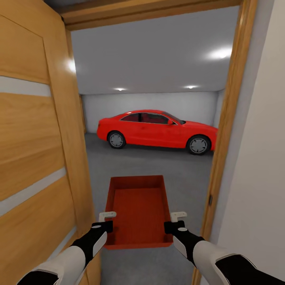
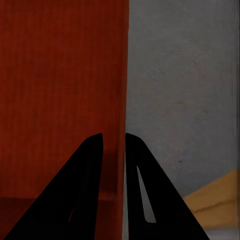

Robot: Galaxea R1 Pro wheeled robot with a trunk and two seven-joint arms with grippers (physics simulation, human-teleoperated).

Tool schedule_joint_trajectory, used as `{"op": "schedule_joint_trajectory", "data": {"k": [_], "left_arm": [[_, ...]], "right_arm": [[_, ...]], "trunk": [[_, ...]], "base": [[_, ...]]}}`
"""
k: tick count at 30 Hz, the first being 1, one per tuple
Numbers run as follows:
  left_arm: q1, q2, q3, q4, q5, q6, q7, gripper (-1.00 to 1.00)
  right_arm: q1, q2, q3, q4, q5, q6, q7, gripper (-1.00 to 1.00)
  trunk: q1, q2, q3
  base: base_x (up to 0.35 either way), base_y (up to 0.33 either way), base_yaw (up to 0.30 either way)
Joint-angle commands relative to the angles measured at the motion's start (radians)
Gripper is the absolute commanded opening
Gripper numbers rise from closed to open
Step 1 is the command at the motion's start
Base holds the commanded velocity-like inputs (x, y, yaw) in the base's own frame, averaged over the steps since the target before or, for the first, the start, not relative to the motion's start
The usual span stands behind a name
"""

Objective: Move the two storage containers from the living room to the garage. In the garage, place one container on the floor and stack the other container on top of it (either order is fine).

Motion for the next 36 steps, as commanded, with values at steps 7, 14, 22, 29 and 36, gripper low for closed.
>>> {"op": "schedule_joint_trajectory", "data": {"k": [7, 14, 22, 29, 36], "left_arm": [[0.000, 0.029, 0.014, -0.002, 0.000, 0.007, 0.013, -1.00], [0.000, 0.029, 0.014, -0.001, 0.000, 0.007, 0.013, -1.00], [0.000, 0.029, 0.014, -0.001, 0.000, 0.007, 0.013, -1.00], [0.000, 0.029, 0.014, -0.002, 0.000, 0.007, 0.013, -1.00], [0.000, 0.029, 0.014, -0.002, 0.000, 0.007, 0.013, -1.00]], "right_arm": [[-0.001, -0.001, -0.012, -0.001, -0.011, -0.005, -0.005, -1.00], [-0.001, -0.001, -0.012, -0.001, -0.011, -0.005, -0.005, -1.00], [-0.001, -0.001, -0.012, -0.001, -0.011, -0.005, -0.005, -1.00], [-0.001, -0.001, -0.013, -0.001, -0.011, -0.005, -0.004, -1.00], [-0.001, -0.001, -0.013, -0.001, -0.011, -0.005, -0.005, -1.00]], "trunk": [[0.001, -0.001, 0.000], [0.001, -0.001, 0.000], [0.001, -0.001, 0.000], [0.001, -0.001, 0.000], [0.001, -0.001, 0.000]], "base": [[0.182, 0.148, -0.243], [0.146, 0.113, -0.243], [0.142, 0.108, -0.202], [0.142, 0.108, -0.018], [0.141, 0.108, -0.001]]}}
